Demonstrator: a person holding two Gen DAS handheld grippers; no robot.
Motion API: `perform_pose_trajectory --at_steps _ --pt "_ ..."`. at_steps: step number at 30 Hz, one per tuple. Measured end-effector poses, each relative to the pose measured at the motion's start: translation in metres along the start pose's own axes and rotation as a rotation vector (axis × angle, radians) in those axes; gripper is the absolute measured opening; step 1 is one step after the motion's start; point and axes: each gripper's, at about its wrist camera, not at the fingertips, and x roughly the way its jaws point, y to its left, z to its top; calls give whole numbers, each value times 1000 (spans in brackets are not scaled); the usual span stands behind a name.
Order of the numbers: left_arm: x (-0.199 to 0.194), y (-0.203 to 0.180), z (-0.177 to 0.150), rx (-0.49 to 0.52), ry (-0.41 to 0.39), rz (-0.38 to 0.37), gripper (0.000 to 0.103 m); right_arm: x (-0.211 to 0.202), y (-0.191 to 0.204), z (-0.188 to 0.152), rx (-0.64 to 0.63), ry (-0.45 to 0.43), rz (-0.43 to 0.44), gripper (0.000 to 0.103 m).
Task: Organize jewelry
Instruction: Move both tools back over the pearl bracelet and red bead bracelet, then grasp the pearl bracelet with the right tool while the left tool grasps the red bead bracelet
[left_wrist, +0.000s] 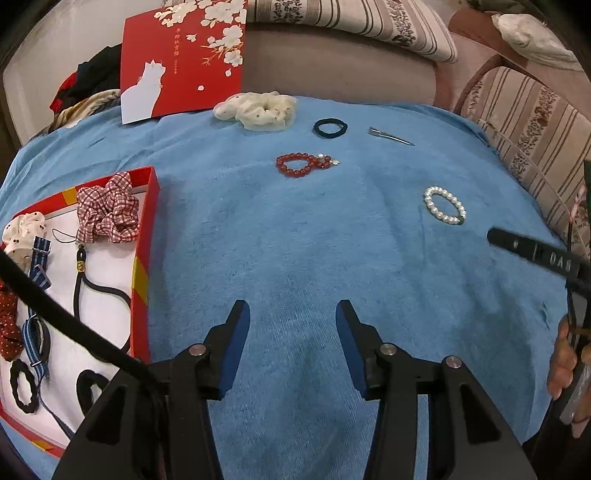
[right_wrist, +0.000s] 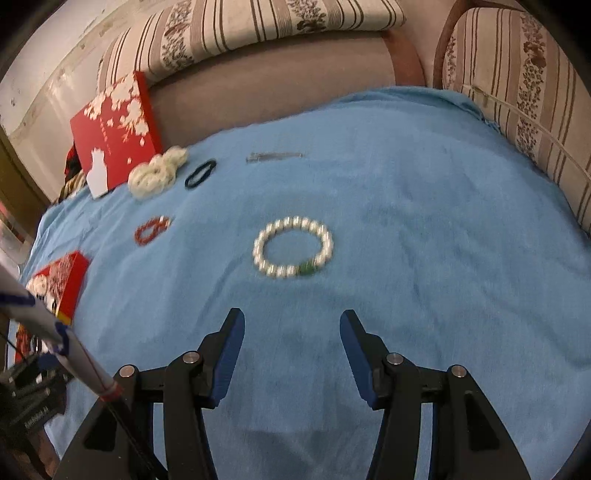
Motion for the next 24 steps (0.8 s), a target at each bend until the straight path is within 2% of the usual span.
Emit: perform_pose_trajectory --at_steps 6,11,12,17,20,22,24 --pt "9 4 5 -14 -7 5 48 26 -7 26 -6 -18 -12 59" --pt "17 10 11 -24 -15 24 48 67 -22 38 44 67 1 59" --pt "18 12 14 -31 -15 26 48 68 -22 39 43 60 1 59" --pt "26 27 18 -100 12 26 48 75 -5 43 -35 54 -17 57" --pt "30 30 17 -101 28 58 48 77 7 40 -90 66 -7 42" --pt "30 32 20 -111 32 66 48 76 13 38 -111 82 19 28" --pt "32 39 28 -176 43 42 48 75 19 34 -137 89 24 25"
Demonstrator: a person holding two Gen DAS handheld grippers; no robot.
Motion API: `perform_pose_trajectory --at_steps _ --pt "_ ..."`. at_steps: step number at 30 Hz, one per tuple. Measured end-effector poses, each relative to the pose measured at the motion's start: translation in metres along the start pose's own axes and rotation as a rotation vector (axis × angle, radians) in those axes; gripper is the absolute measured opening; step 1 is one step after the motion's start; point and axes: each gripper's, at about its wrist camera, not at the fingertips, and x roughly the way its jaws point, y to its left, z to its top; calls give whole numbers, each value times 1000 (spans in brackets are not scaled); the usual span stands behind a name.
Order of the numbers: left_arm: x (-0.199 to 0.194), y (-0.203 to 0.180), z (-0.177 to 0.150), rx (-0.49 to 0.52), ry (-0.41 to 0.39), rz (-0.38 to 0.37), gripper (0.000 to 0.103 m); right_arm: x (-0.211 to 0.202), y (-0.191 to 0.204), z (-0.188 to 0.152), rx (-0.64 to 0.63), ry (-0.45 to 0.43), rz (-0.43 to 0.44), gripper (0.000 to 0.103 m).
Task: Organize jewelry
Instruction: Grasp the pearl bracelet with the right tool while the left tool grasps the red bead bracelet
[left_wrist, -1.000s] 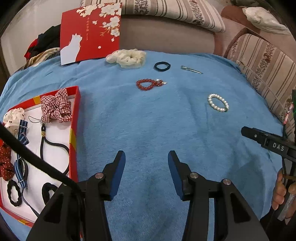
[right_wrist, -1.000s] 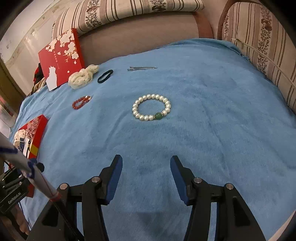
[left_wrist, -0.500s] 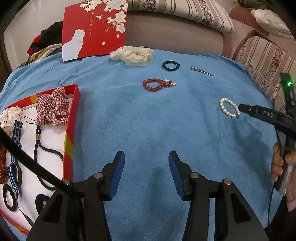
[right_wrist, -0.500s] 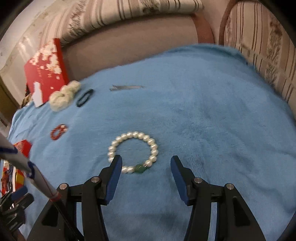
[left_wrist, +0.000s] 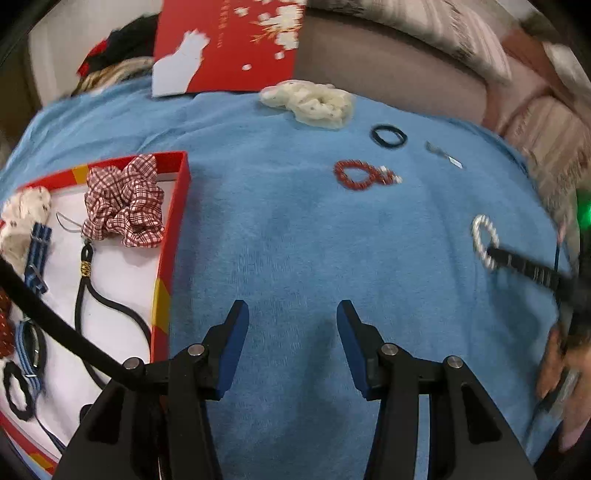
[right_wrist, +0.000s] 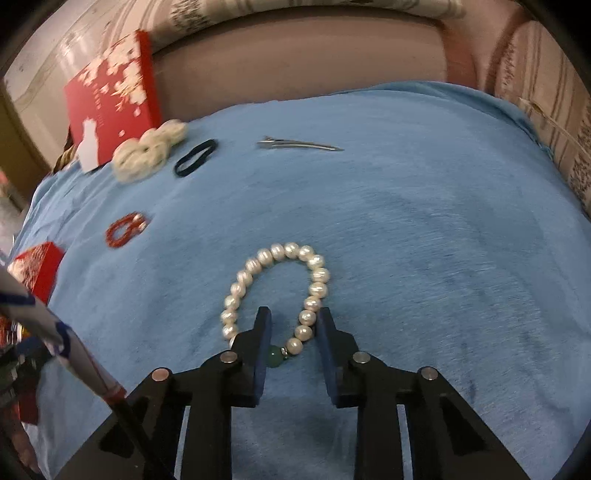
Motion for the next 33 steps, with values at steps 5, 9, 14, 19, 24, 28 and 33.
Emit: perform_pose_trajectory --at_steps 5,9,14,19,24,28,33 --pt "21 -7 37 -54 15 -48 48 -1 8 -5 -26 19 24 24" --pt "46 -17 68 -79 25 -95 48 1 6 -4 -11 29 40 25" --pt "74 -35 98 -53 24 -73 48 3 5 -2 -18 35 50 25" --pt "91 -53 108 23 5 9 29 5 9 -2 -48 27 29 25" --pt "85 -60 97 70 1 24 7 6 12 -1 -69 18 11 23" --pt "59 -52 75 38 8 -27 7 3 15 -2 -71 17 27 13" --pt "17 -40 28 30 11 -70 7 -3 29 -9 -96 24 66 11"
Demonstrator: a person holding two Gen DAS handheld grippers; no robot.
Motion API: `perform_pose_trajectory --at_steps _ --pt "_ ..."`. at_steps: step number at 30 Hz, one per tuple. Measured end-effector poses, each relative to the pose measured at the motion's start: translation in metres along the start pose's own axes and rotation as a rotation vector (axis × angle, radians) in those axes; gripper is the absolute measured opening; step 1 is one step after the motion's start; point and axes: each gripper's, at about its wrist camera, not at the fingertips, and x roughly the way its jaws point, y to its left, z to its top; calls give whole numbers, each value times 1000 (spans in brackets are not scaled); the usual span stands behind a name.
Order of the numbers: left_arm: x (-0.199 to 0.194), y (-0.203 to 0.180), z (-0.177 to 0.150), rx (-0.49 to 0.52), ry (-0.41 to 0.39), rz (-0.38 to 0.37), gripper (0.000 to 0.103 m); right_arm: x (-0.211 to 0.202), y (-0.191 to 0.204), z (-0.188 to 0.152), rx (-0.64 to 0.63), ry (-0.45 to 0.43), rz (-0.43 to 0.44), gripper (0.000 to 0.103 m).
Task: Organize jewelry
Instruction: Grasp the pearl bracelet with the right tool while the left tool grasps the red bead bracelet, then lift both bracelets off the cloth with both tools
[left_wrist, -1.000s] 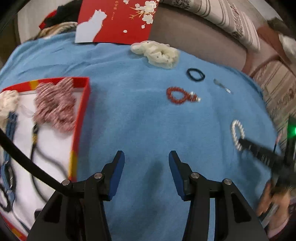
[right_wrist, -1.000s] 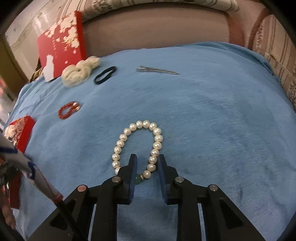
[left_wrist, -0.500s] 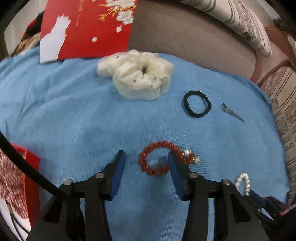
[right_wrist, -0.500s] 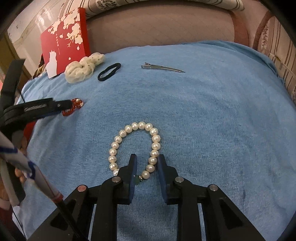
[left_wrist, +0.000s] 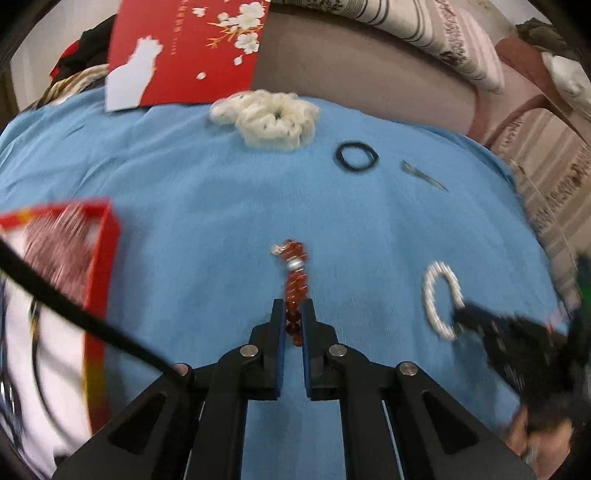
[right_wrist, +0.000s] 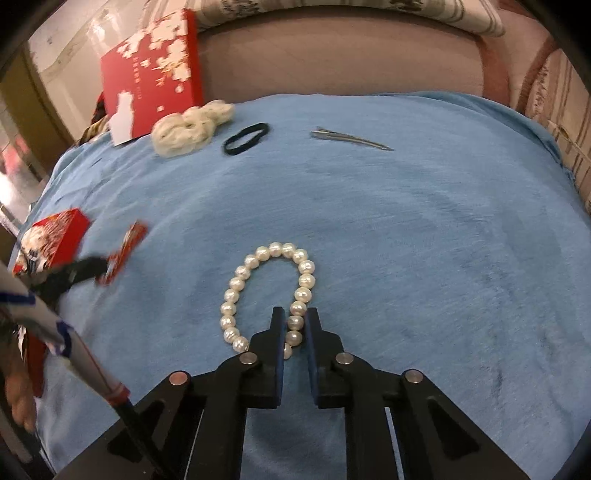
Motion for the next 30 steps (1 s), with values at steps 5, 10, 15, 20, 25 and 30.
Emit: perform_pose_trajectory --at_steps 5,10,15,20,25,30 --pt "-25 -3 -55 27 14 16 7 -3 21 -14 -14 34 58 11" --pt "-26 11 -66 -14 12 0 7 -6 37 -27 -57 43 40 11" --pt "-18 25 -63 -59 15 -31 7 -1 41 -26 -79 27 9 12" --pt "-16 20 -62 -16 -9 -12 7 5 48 -22 -116 5 -24 12" --pt "-12 6 -62 51 -37 64 7 6 48 -21 -123 -5 -26 12" --pt "-19 2 -63 60 -61 77 7 3 47 -22 -107 -19 -21 11"
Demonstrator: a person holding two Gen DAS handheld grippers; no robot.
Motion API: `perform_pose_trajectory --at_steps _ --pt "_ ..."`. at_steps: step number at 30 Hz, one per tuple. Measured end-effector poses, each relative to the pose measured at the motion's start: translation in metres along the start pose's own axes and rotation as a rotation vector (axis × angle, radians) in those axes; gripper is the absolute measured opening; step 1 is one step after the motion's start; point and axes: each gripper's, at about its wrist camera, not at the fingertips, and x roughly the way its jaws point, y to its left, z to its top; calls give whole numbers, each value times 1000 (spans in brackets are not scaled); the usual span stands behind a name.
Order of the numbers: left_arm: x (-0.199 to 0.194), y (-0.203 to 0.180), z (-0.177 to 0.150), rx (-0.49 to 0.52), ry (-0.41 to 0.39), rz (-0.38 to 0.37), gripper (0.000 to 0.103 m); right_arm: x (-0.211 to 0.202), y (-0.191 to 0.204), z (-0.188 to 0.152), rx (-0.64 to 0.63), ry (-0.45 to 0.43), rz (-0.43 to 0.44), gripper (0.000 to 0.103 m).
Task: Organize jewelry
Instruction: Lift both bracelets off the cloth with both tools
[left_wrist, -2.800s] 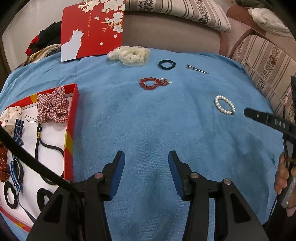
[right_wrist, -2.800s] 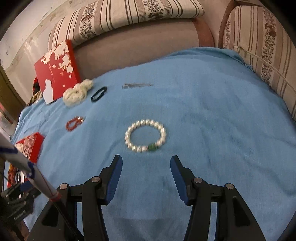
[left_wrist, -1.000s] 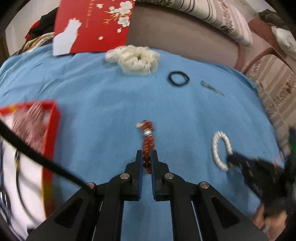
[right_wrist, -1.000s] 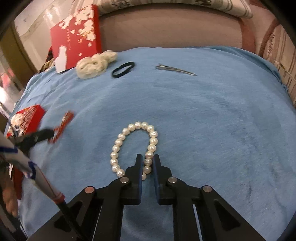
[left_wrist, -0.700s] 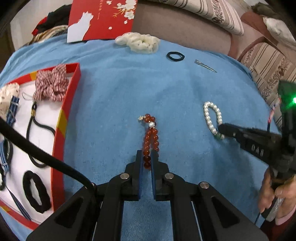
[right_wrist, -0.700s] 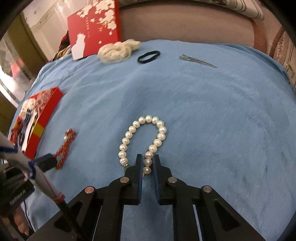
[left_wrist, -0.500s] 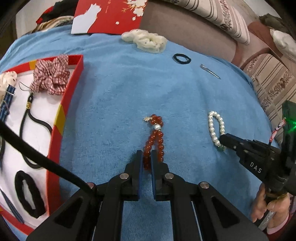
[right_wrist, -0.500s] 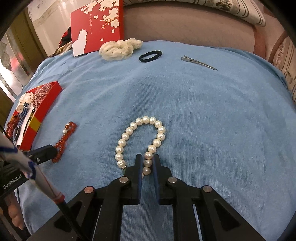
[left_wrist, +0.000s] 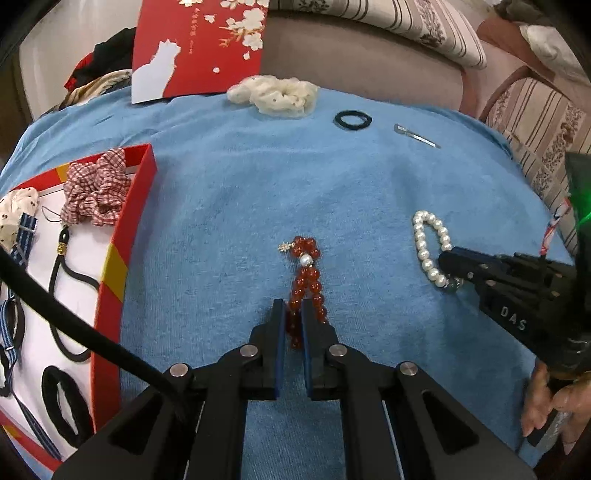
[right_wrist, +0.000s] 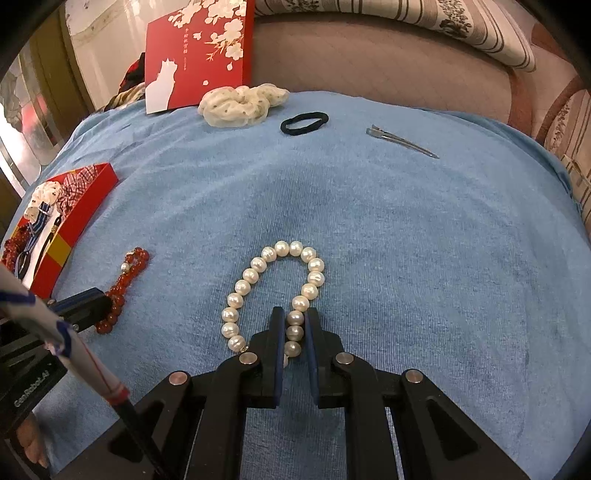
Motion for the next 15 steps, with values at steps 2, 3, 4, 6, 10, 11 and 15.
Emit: perform_pose_trajectory --at_steps 2,3,4,6,10,11,15 --pt "-8 2 0 -7 -25 15 7 -3 0 -1 9 -7 -1 11" --pt "-13 3 1 -10 -39 20 7 -5 0 -2 14 -11 -2 11" --pt "-18 4 1 -12 -49 21 7 -7 0 -3 18 -17 -3 11" --pt "-29 6 1 -15 -76 30 7 -12 1 -4 22 -32 -8 11" --pt "-47 9 -1 -14 -113 49 7 -23 4 -8 35 -58 -10 11" --pt "-52 10 -1 -15 -124 54 7 -26 5 -10 40 -62 -10 11" --pt "-65 16 -2 -28 -145 54 7 -37 10 -16 58 -80 -14 11"
